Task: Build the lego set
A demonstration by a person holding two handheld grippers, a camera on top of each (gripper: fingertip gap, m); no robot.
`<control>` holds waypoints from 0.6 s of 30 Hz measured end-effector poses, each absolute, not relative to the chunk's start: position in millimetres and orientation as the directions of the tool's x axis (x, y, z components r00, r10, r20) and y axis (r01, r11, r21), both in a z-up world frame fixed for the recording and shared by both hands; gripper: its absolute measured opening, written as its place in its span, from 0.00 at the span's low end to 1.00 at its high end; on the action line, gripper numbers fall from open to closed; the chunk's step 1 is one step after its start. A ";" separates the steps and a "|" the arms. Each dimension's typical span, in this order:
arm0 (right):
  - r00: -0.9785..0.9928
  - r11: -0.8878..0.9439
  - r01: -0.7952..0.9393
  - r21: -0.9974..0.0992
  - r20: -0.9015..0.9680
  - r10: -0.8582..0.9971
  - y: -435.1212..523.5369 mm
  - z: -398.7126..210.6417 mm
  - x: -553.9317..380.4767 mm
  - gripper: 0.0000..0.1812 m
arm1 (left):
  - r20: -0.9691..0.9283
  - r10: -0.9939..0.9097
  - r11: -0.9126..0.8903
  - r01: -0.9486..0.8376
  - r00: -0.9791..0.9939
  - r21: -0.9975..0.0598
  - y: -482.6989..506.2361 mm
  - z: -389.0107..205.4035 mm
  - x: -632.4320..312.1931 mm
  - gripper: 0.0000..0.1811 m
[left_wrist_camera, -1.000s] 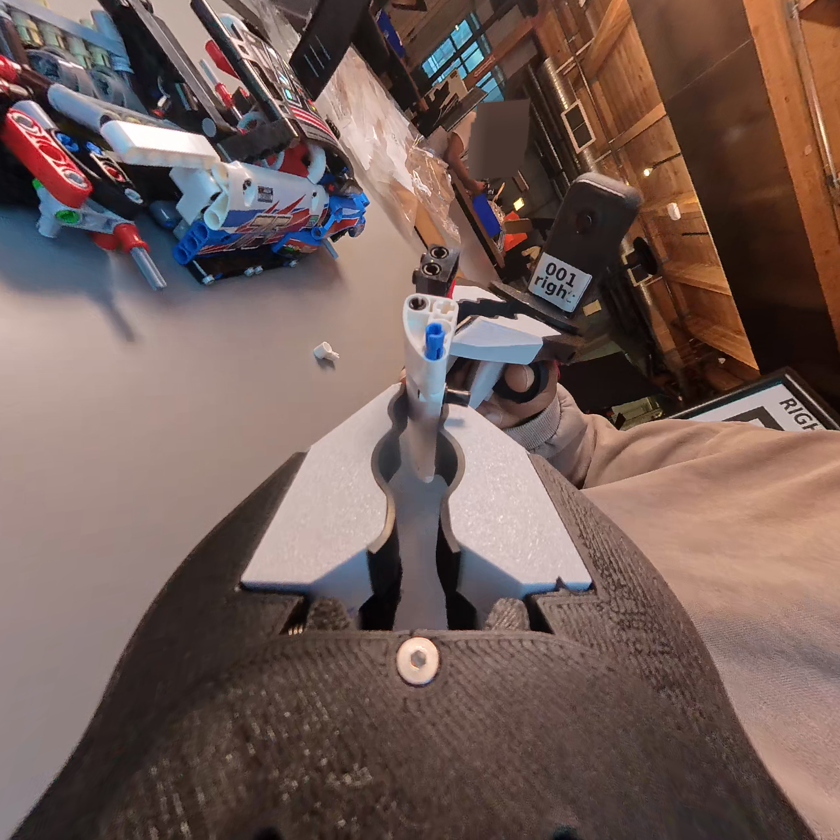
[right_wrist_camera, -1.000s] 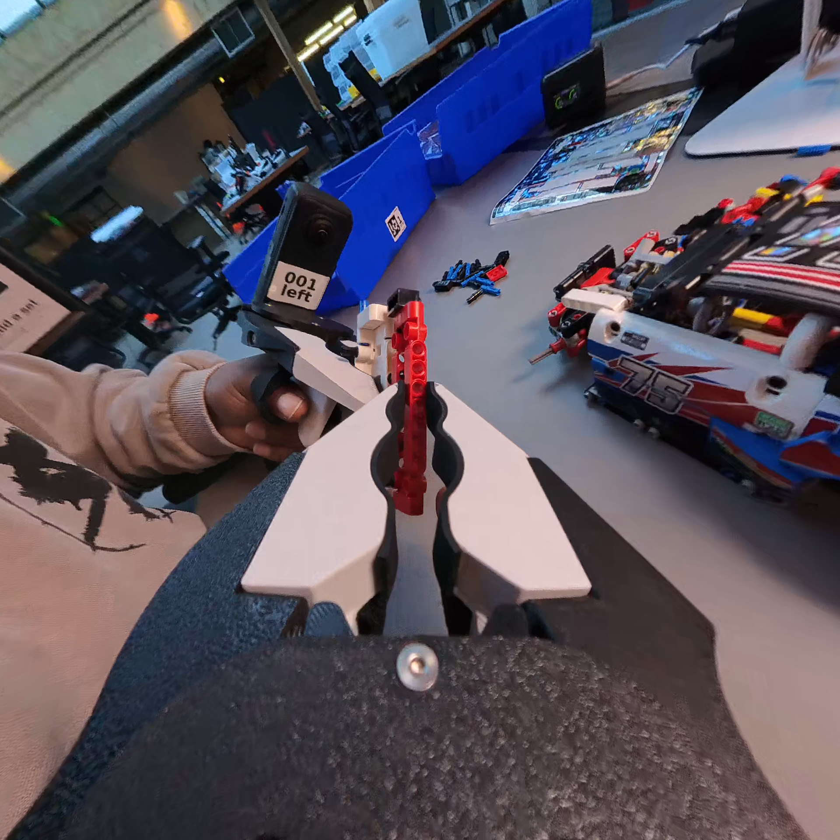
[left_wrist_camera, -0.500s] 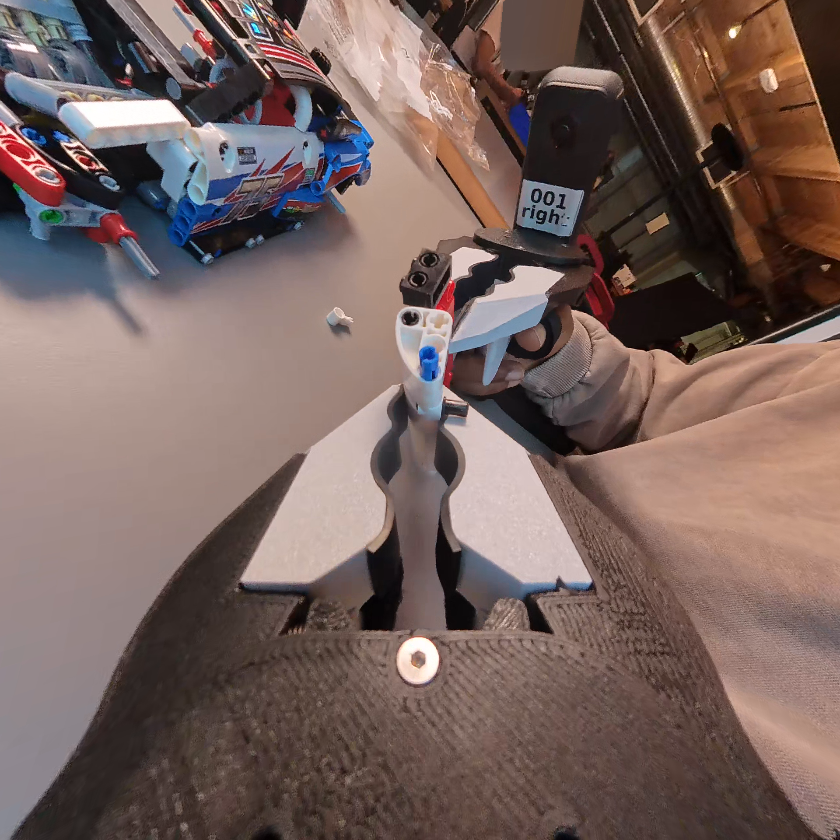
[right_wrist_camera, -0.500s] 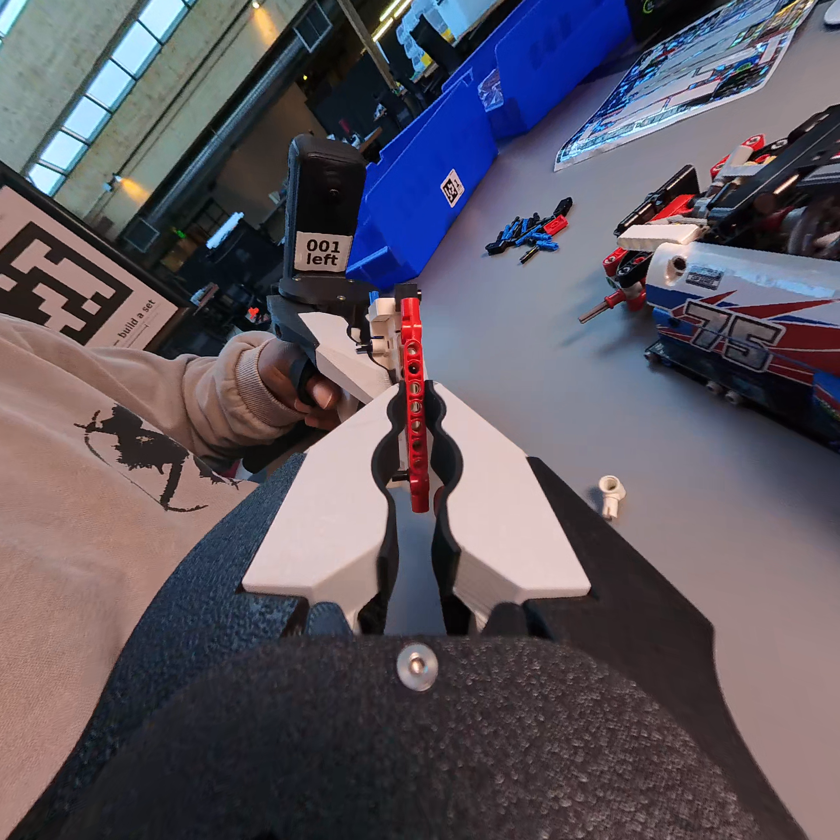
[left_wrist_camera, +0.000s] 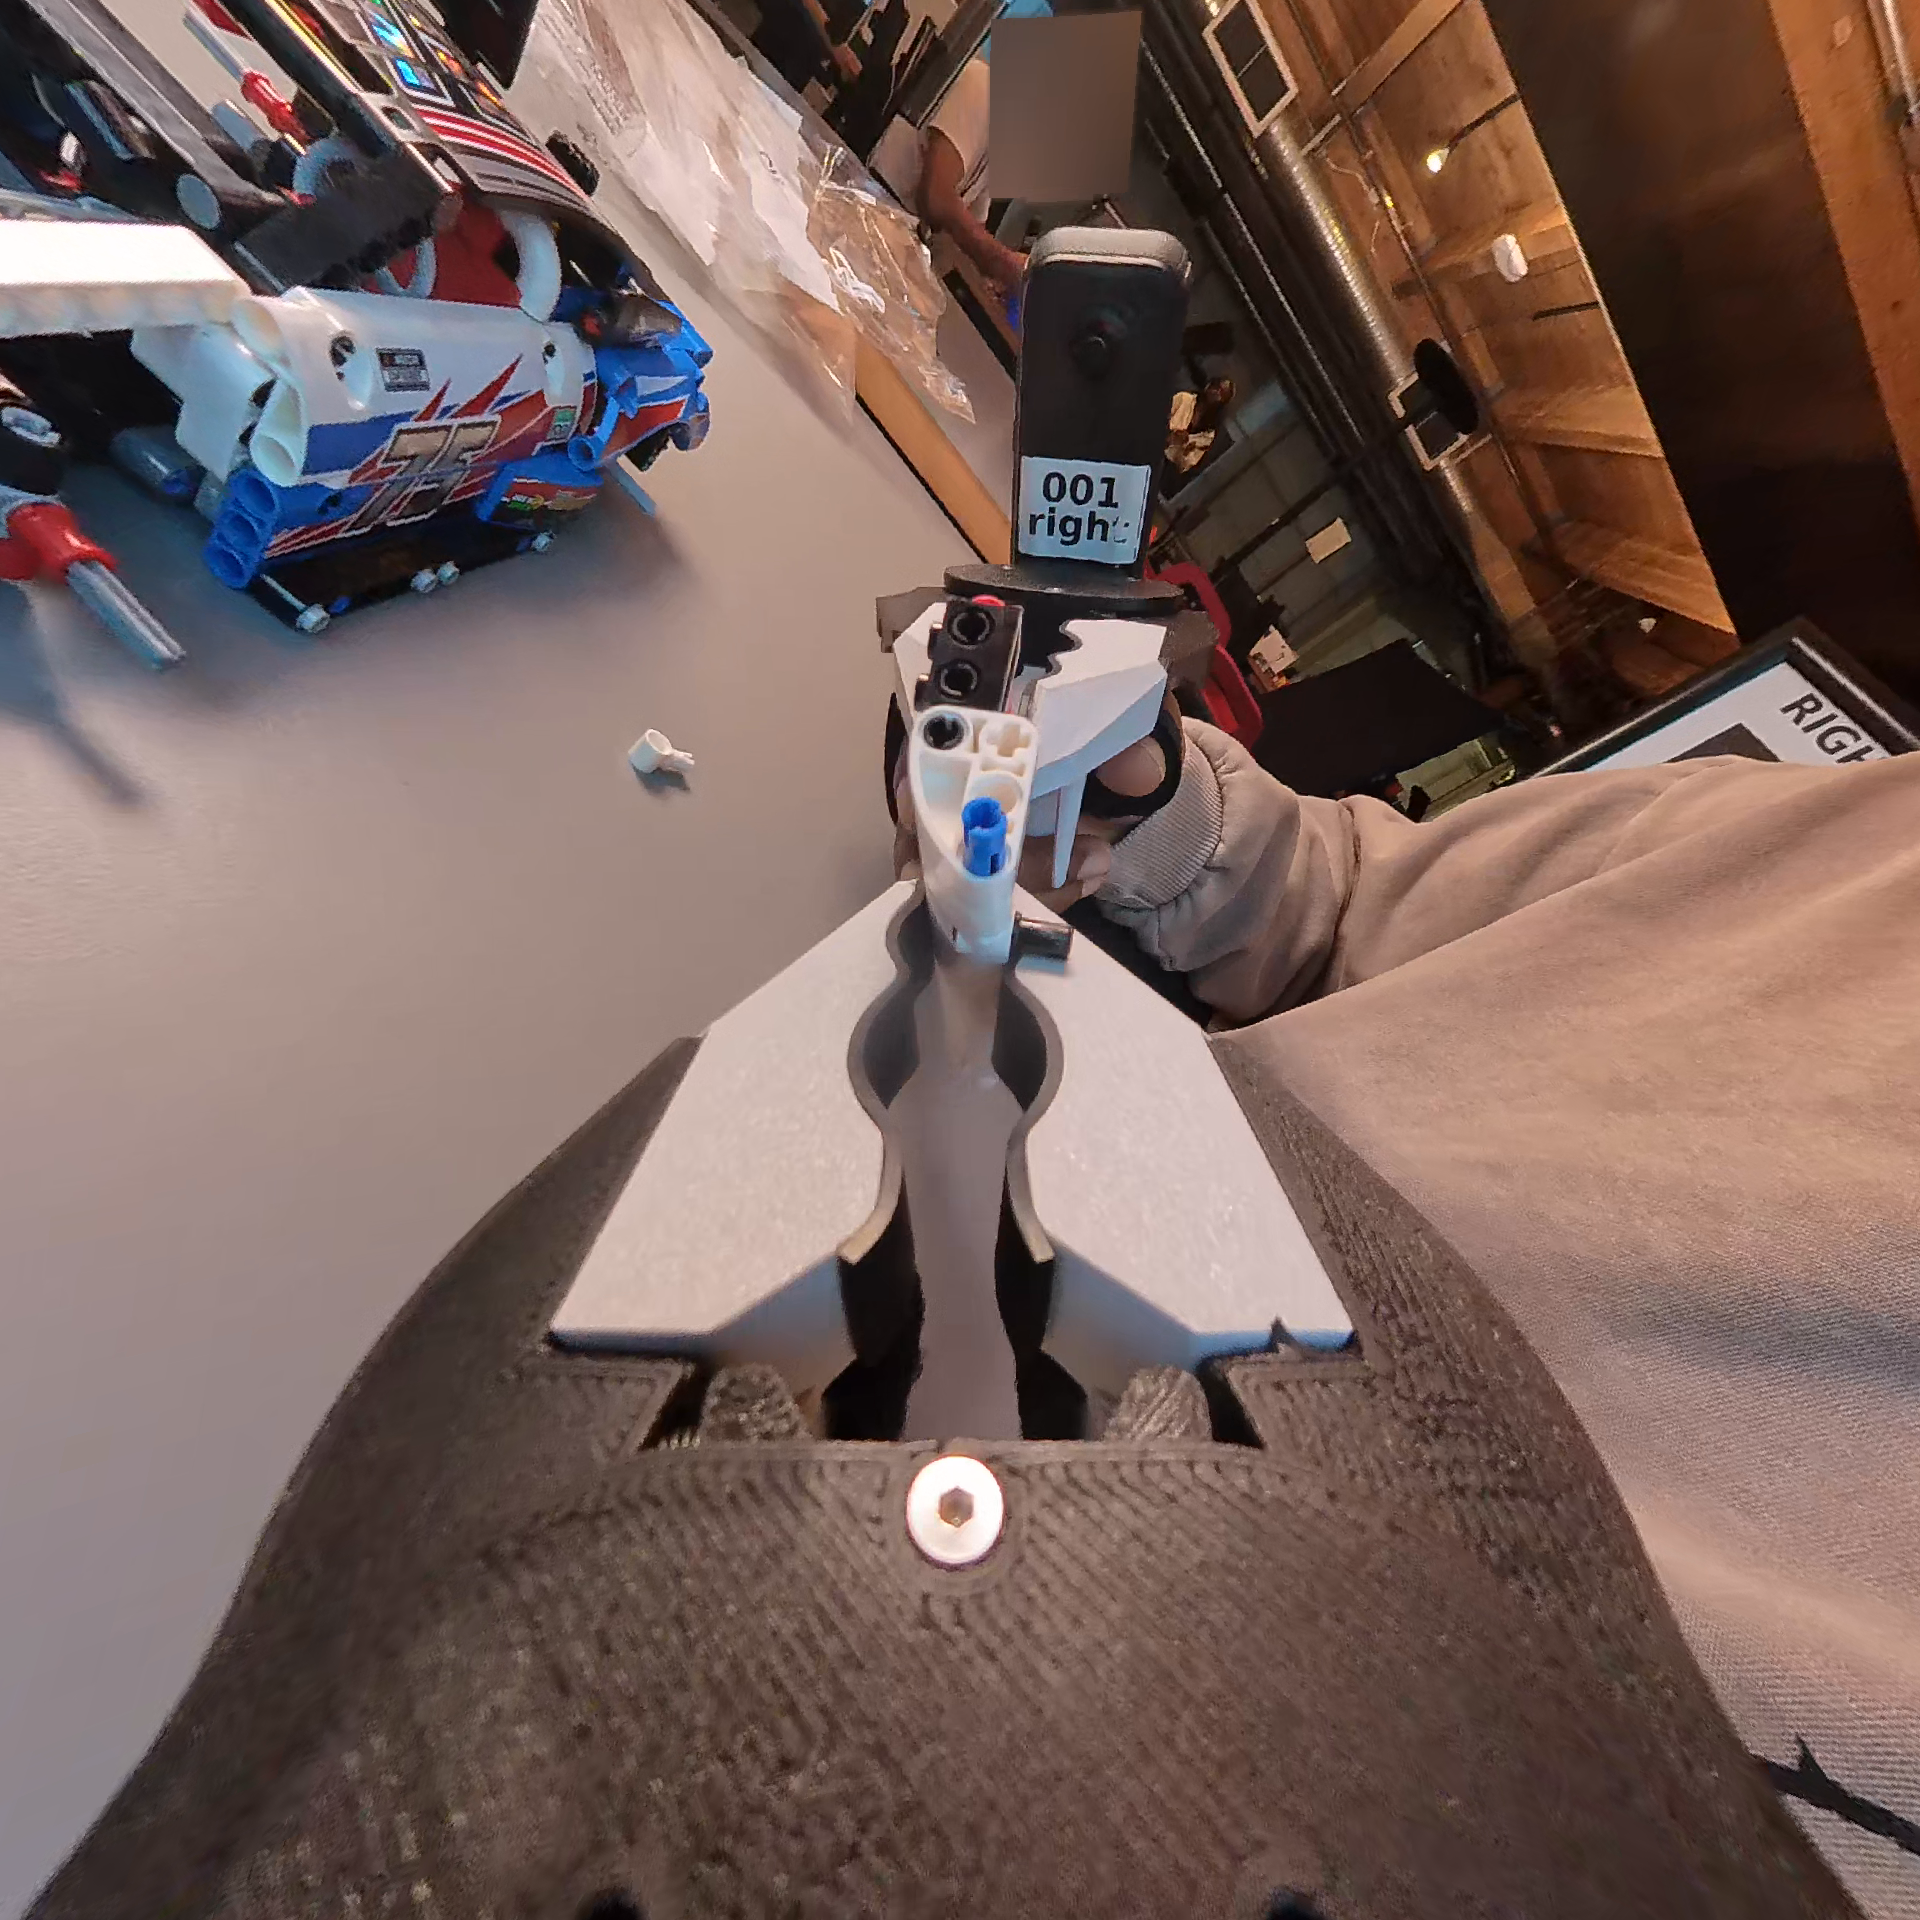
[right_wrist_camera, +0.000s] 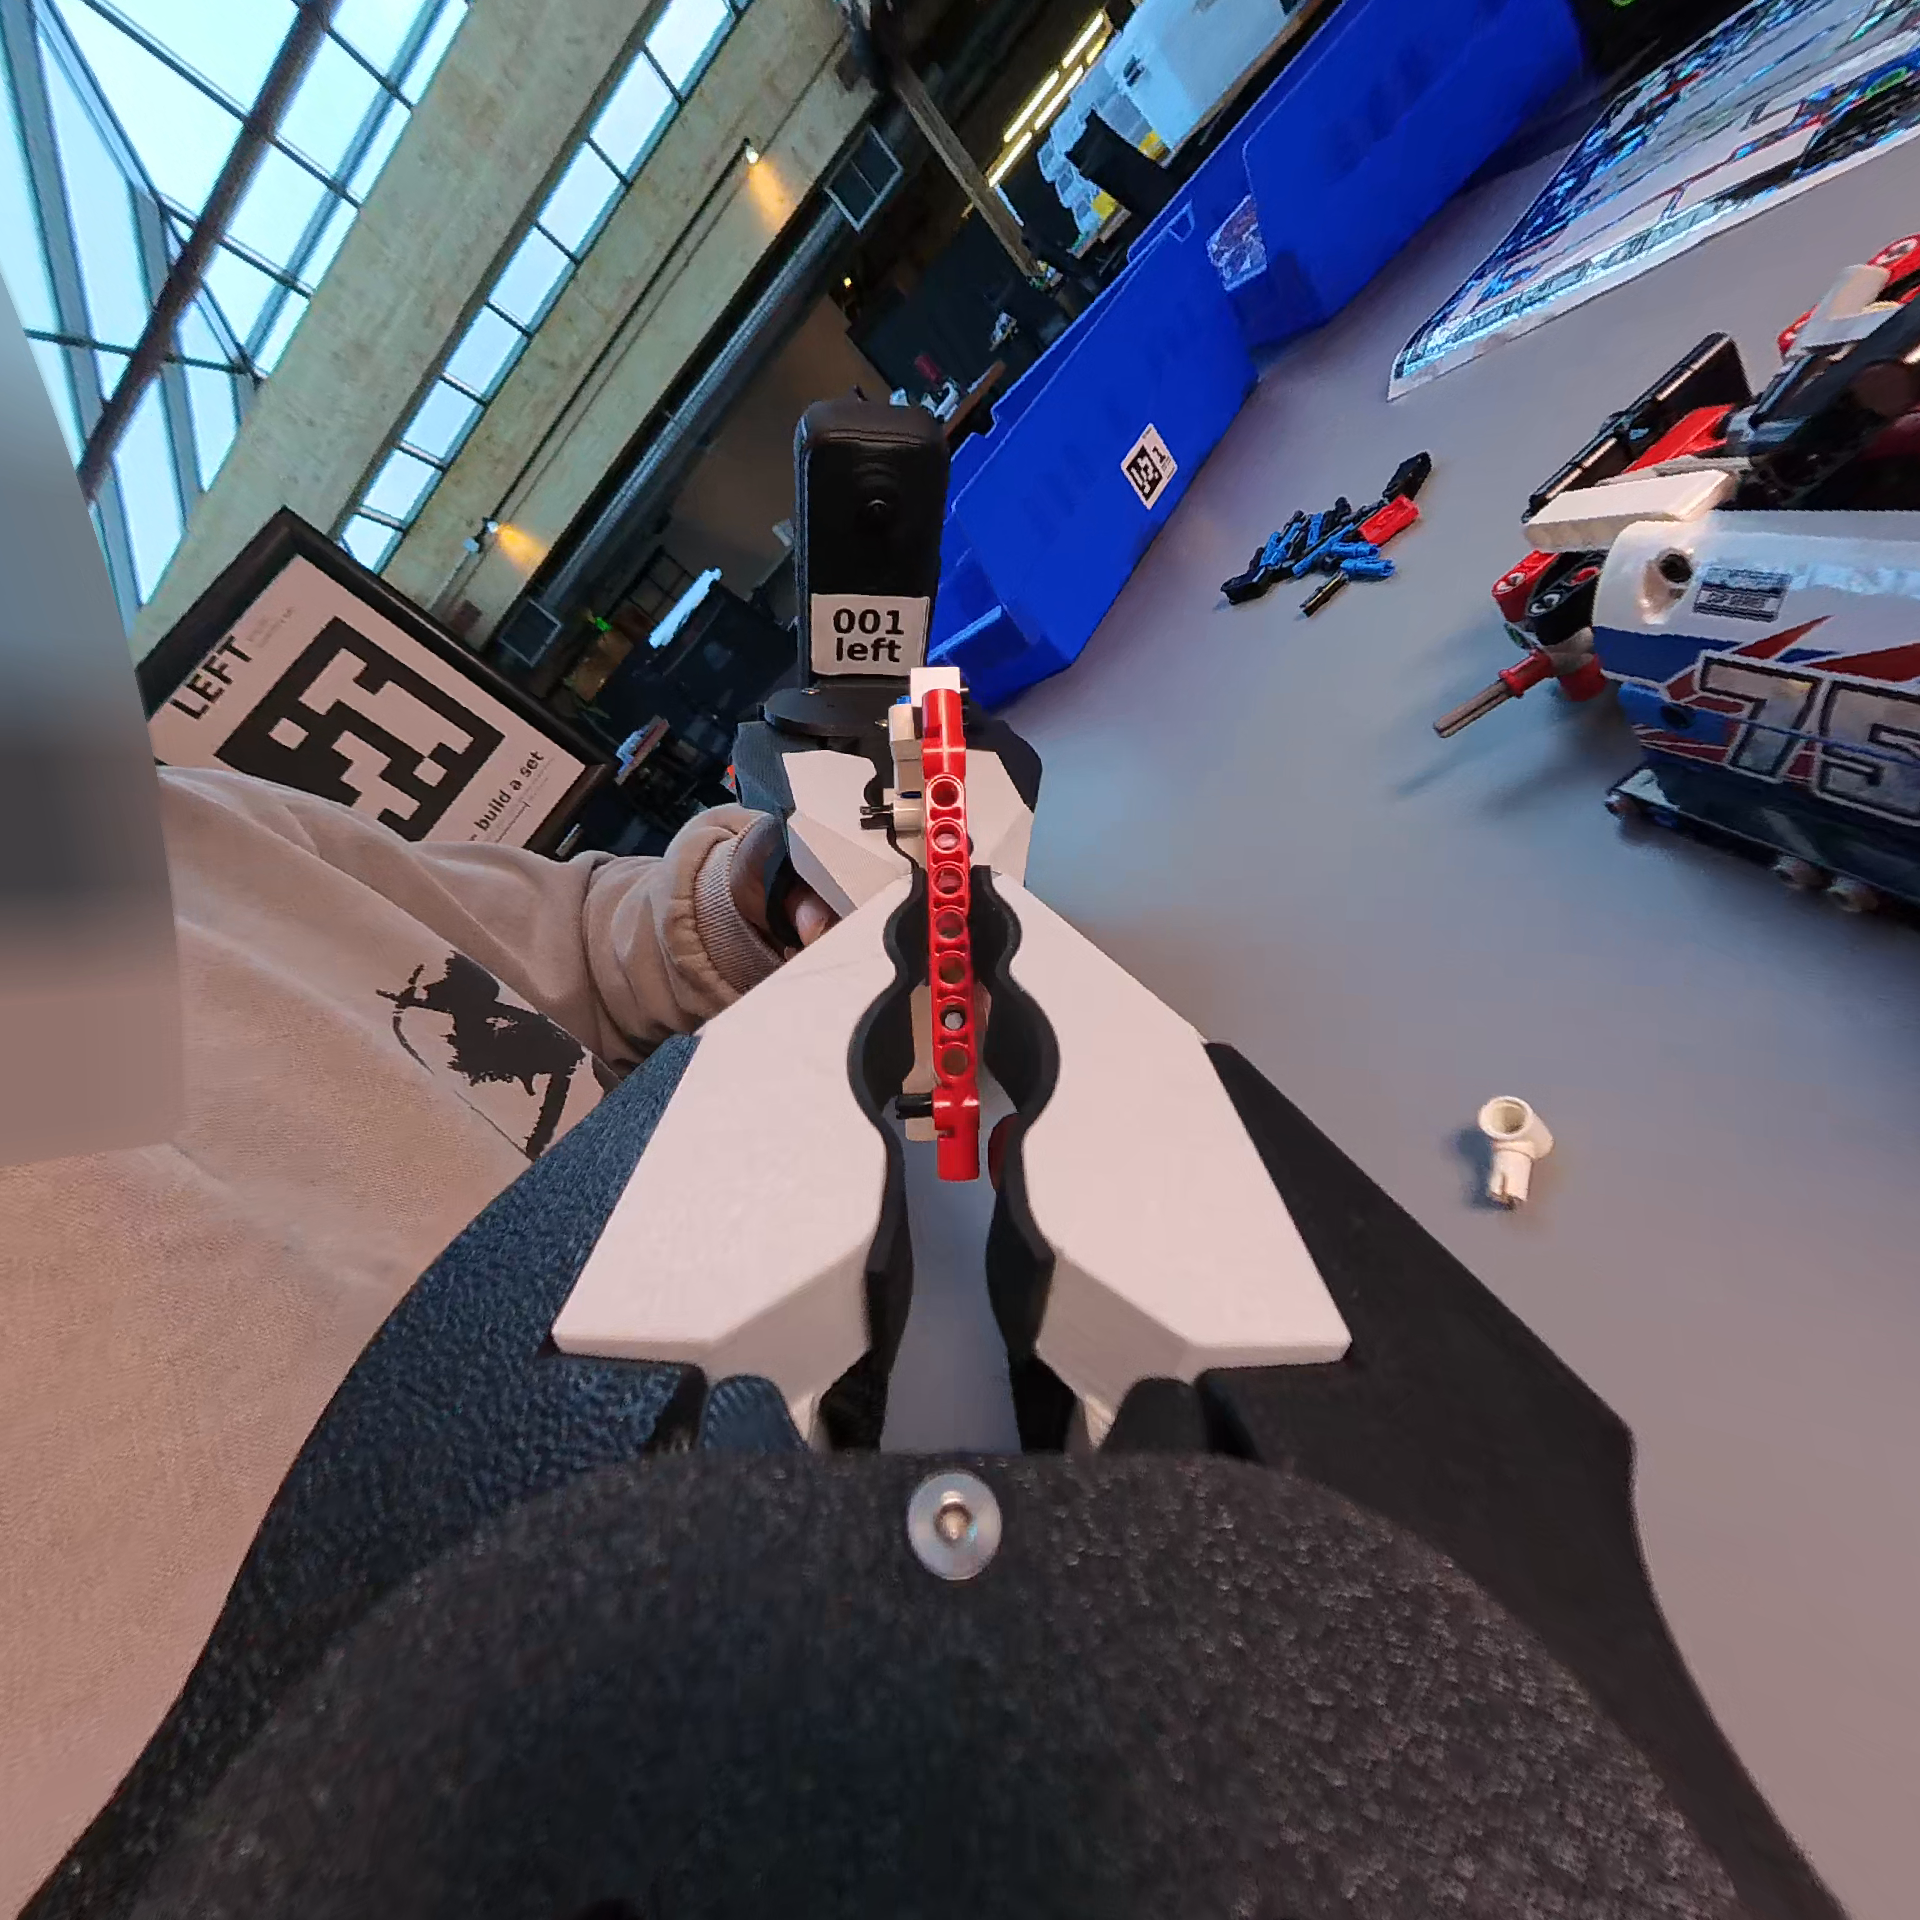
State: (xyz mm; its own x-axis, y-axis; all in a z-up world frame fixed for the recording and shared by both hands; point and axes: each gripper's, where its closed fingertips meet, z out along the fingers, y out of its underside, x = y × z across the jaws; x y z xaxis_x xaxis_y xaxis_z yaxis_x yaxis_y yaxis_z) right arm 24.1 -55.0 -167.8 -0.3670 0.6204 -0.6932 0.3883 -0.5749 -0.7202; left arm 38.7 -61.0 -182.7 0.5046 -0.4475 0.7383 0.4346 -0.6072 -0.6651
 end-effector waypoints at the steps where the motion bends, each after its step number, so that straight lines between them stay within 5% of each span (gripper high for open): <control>1: -0.365 -0.574 0.391 -0.719 -0.694 0.620 -54.6 -168.2 23.9 0.03 | 0.742 -0.447 -0.611 0.436 0.499 -0.661 -60.9 -183.1 38.7 0.03; 8: -0.417 -0.439 0.396 -0.806 -0.584 0.696 -53.3 -158.8 27.2 0.09 | 0.750 -0.467 -0.594 0.463 0.468 -0.658 -58.3 -172.1 36.1 0.03; 13: -0.447 -0.330 0.469 -0.819 -0.543 0.711 -60.8 -170.6 38.5 0.02 | 0.742 -0.477 -0.573 0.474 0.471 -0.669 -59.2 -168.6 33.9 0.03; 18: -0.441 -0.422 0.450 -0.787 -0.606 0.661 -64.2 -168.8 35.5 0.02 | 0.765 -0.476 -0.558 0.524 0.434 -0.644 -61.8 -164.9 31.2 0.03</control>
State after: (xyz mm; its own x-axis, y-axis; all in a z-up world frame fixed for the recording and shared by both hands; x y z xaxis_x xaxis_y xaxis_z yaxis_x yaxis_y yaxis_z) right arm 35.5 -64.2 -168.8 -0.4414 0.6613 -0.6064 0.4498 -0.4217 -0.7873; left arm 31.2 -61.8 -164.9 0.4343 -0.4758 0.7649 0.5236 -0.5576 -0.6442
